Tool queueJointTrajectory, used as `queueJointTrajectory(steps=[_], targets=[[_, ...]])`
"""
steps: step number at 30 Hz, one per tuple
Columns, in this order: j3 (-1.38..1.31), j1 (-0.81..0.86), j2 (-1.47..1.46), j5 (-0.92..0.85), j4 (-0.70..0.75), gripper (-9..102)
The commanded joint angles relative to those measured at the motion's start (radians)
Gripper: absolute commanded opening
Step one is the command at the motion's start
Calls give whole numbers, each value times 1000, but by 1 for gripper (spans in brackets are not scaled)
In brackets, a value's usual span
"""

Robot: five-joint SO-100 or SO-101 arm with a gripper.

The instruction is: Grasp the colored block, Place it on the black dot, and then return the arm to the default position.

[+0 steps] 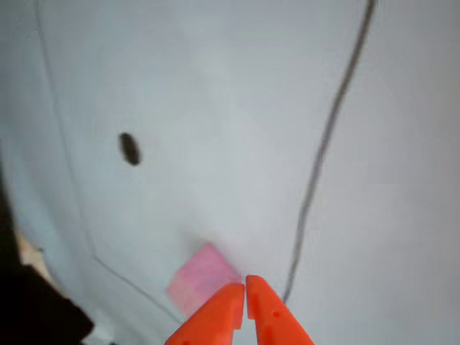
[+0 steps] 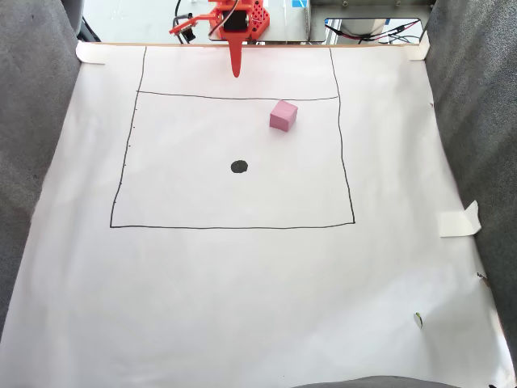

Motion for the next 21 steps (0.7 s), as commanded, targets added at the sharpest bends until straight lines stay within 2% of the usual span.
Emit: queueJointTrajectory(steps=[1,8,13,21], targets=[[-161,-20,-109,38,-11,0],[-482,-87,-417,115,94,0],[-784,-109,-672,149,267,0],[-1140,-247,-965,89,586,0]])
